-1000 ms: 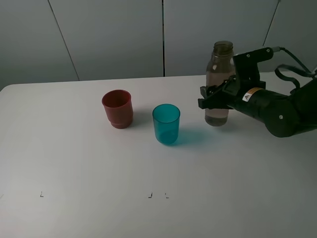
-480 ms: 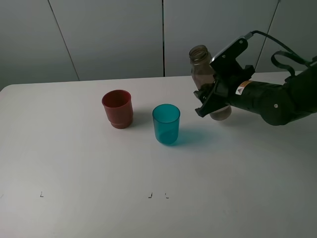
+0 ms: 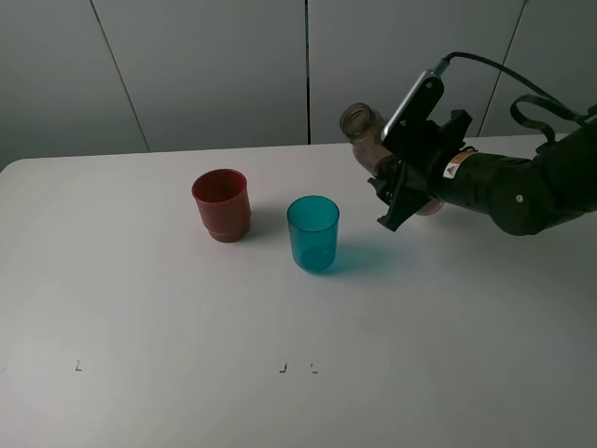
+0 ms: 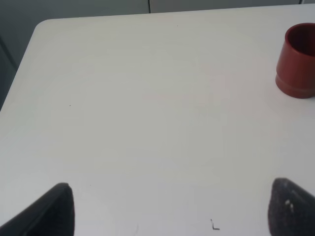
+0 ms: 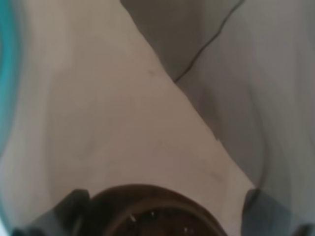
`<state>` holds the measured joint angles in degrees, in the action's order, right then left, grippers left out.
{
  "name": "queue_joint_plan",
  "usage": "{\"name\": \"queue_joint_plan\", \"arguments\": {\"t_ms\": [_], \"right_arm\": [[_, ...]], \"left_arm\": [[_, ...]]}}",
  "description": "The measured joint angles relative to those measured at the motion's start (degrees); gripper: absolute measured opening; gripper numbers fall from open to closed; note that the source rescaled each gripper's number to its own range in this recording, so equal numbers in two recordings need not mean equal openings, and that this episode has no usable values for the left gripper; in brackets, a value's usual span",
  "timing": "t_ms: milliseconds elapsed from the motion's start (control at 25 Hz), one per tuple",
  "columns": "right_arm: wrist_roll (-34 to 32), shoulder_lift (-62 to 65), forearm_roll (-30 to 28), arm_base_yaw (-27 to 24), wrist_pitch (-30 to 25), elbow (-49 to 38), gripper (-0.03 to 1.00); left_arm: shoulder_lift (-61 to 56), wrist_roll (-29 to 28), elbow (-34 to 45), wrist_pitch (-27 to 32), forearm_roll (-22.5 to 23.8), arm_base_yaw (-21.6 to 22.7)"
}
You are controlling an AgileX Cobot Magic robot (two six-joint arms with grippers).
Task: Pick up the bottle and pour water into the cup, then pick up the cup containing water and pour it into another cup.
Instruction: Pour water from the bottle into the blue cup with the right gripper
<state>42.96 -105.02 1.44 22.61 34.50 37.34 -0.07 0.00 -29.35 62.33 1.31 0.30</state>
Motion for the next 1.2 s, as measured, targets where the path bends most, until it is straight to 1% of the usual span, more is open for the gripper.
{"name": "queue_joint_plan", "arguments": {"t_ms": [160,320,480,720,840,1200], "right_arm": [[3.94,0.00,0.00,0.00,-0.14,0.00,0.00],[5.14,0.09,0.39,0.00,-0.28,0.12,0.00],[6.67,0.09,1.76,0.00,-3.06,1.74,0.00],[10.57,-0.40,2.58,0.10,-4.10,3.32,0.00],[12.46,-0.78,2.58,0.10,-5.65,3.59,0.00],[18.82,-0.78,2.58,0.10,-5.77,3.92,0.00]], "left_arm": [[0.00,0.00,0.00,0.00,0.00,0.00],[0.00,0.00,0.00,0.00,0.00,0.00],[0.00,0.00,0.00,0.00,0.00,0.00],[0.00,0.00,0.00,0.00,0.00,0.00],[0.00,0.00,0.00,0.00,0.00,0.00],[0.00,0.00,0.00,0.00,0.00,0.00]]}}
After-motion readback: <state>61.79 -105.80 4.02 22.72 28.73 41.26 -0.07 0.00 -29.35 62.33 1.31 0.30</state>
